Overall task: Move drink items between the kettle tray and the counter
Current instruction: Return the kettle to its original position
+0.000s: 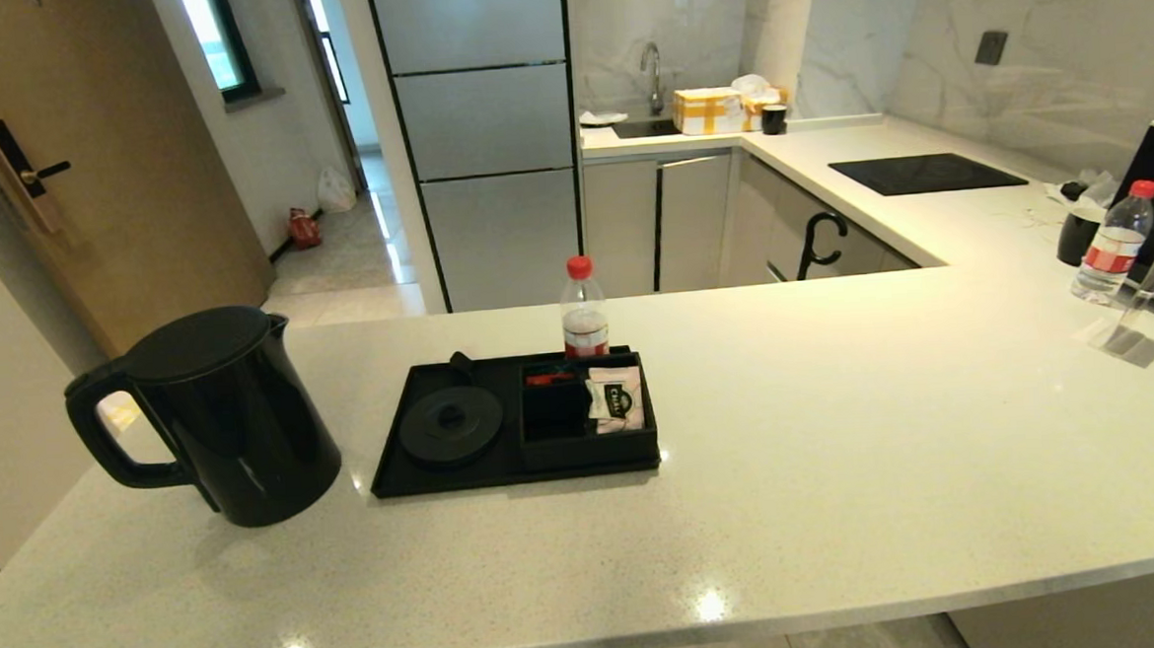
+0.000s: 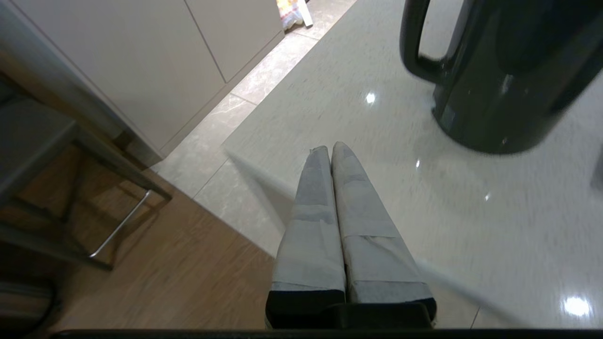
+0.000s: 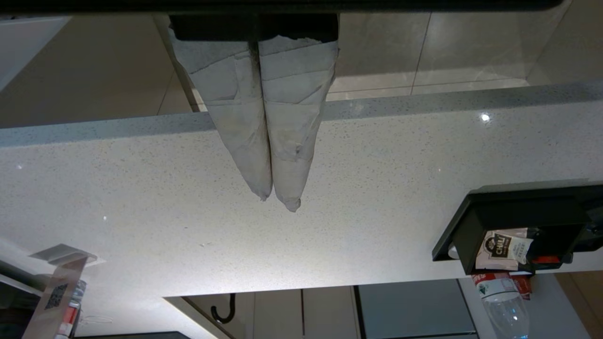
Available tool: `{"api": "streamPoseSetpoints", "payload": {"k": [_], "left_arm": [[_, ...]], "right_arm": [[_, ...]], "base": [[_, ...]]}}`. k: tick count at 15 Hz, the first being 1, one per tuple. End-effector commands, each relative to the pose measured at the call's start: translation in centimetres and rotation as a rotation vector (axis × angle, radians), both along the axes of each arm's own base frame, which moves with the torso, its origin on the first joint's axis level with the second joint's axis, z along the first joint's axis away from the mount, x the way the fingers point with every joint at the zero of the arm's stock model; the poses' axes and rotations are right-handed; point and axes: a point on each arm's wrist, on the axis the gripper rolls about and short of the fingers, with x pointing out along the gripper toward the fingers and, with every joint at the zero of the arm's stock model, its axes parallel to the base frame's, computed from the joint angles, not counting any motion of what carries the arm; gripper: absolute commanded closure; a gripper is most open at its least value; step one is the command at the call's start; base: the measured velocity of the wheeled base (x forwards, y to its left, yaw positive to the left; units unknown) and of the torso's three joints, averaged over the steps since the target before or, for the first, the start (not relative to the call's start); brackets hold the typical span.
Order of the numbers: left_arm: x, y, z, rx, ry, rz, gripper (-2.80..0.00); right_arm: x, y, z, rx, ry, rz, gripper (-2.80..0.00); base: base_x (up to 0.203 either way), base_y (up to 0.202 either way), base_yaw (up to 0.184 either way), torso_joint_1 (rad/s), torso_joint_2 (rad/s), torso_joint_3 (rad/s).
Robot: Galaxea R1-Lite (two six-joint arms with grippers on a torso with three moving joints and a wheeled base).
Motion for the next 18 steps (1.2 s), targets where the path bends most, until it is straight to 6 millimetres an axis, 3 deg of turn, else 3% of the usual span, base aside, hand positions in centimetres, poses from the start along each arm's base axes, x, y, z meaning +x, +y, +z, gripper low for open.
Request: {"api": "streamPoseSetpoints", "payload": {"k": [1, 4, 13, 18], "left_arm": [[3.4, 0.9, -1.3, -0.004, 0.012, 0.007, 0.00], [5.3, 1.4, -2.1, -0.020, -0.002, 0.017, 0.00], [12.4, 3.5, -7.1, -0.056, 0.082, 0.083, 0.00], [15.3, 4.3, -7.5, -0.038, 0.027, 0.080, 0.00]], "right_arm": [[0.3, 0.0, -0.9, 0.000, 0.033, 0.000, 0.00], [0.3, 0.0, -0.9, 0.000, 0.033, 0.000, 0.00], [0.3, 0.0, -0.9, 0.000, 0.033, 0.000, 0.00], [0.3, 0.0, -0.9, 0.000, 0.033, 0.000, 0.00]], "base": [[0.000, 0.000, 0.000, 0.000, 0.00, 0.000], [0.000, 0.000, 0.000, 0.000, 0.00, 0.000], [0.000, 0.000, 0.000, 0.000, 0.00, 0.000], [0.000, 0.000, 0.000, 0.000, 0.00, 0.000]]}}
